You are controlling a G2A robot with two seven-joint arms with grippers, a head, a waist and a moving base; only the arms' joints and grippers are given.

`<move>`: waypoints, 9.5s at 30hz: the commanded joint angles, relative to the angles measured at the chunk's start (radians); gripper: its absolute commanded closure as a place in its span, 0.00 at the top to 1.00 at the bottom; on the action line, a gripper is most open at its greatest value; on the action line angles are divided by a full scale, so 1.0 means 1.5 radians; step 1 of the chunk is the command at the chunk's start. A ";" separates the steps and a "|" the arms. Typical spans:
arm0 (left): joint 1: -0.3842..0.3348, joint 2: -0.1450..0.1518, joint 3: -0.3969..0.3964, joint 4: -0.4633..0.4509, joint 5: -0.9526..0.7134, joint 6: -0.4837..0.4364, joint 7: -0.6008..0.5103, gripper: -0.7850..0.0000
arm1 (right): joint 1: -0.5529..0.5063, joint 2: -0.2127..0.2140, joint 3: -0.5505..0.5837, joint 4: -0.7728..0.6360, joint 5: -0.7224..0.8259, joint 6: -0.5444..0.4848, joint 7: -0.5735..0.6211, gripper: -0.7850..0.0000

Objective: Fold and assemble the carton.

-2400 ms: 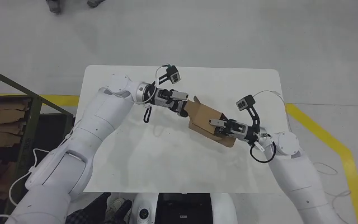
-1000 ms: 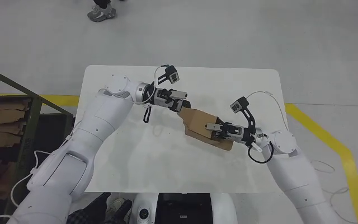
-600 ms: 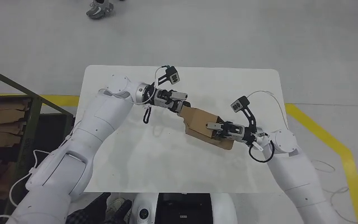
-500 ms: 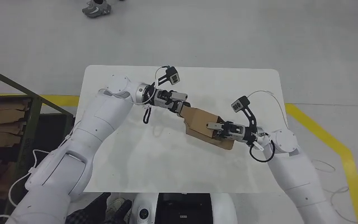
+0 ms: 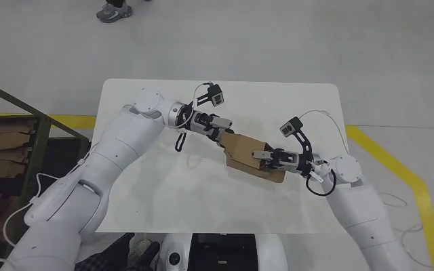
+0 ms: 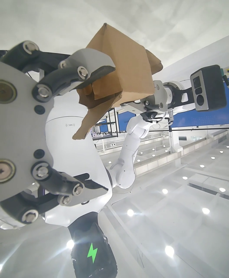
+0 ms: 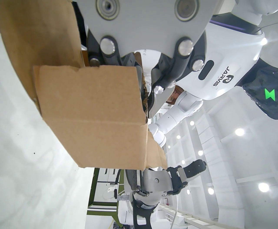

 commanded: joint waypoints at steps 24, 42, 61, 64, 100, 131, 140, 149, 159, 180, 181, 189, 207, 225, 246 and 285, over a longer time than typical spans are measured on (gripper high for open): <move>-0.047 0.048 0.111 -0.030 -0.079 -0.003 0.000 1.00 | 0.001 0.001 0.004 0.013 0.016 -0.001 0.015 0.00; -0.065 0.069 0.142 -0.041 -0.101 -0.003 0.000 1.00 | 0.001 0.001 0.004 0.015 0.018 -0.001 0.011 0.00; -0.061 0.071 0.133 -0.052 -0.108 -0.003 0.000 1.00 | -0.001 0.001 0.006 0.011 0.013 -0.006 -0.001 0.00; -0.063 0.068 0.136 -0.052 -0.108 -0.003 0.000 1.00 | -0.002 0.002 0.008 0.010 0.012 -0.007 -0.006 0.00; -0.077 0.035 0.154 -0.043 -0.104 -0.003 0.000 1.00 | -0.013 0.001 0.009 0.002 0.011 -0.012 -0.021 0.00; -0.051 0.024 0.088 0.019 -0.073 -0.003 0.000 1.00 | -0.022 -0.005 0.020 0.002 0.017 -0.007 -0.132 0.00; -0.043 0.034 0.076 0.007 -0.075 -0.001 0.000 1.00 | -0.028 -0.004 0.033 0.007 0.014 -0.013 -0.146 0.00; -0.044 0.032 0.074 -0.002 -0.069 -0.001 0.000 1.00 | -0.036 -0.006 0.030 -0.011 -0.003 -0.017 -0.166 0.00; -0.049 0.023 0.070 0.007 -0.059 0.002 0.000 1.00 | -0.041 -0.008 0.020 -0.024 -0.011 -0.011 -0.157 0.00; -0.055 0.037 0.038 0.041 -0.002 0.021 0.000 1.00 | -0.042 -0.005 0.038 -0.026 -0.076 -0.014 -0.198 0.00; -0.055 0.039 0.035 0.039 0.005 0.026 0.000 1.00 | -0.043 -0.005 0.039 -0.029 -0.082 -0.013 -0.201 0.00; -0.053 0.043 0.047 -0.004 0.128 0.090 0.025 1.00 | -0.052 -0.002 0.044 -0.049 -0.124 0.000 -0.220 0.00; -0.055 0.030 0.057 -0.017 0.248 0.162 0.085 1.00 | -0.074 0.002 0.060 -0.089 -0.131 0.017 -0.235 0.00; -0.050 0.018 0.041 -0.010 0.261 0.161 0.084 1.00 | -0.082 0.000 0.065 -0.114 -0.038 0.034 -0.201 0.00; -0.038 0.010 0.011 -0.013 0.253 0.140 0.076 1.00 | -0.081 -0.007 0.064 -0.114 0.032 0.028 -0.218 0.00; -0.037 -0.014 0.004 -0.007 0.278 0.151 0.053 1.00 | -0.077 -0.016 0.044 -0.116 0.036 0.029 -0.200 0.00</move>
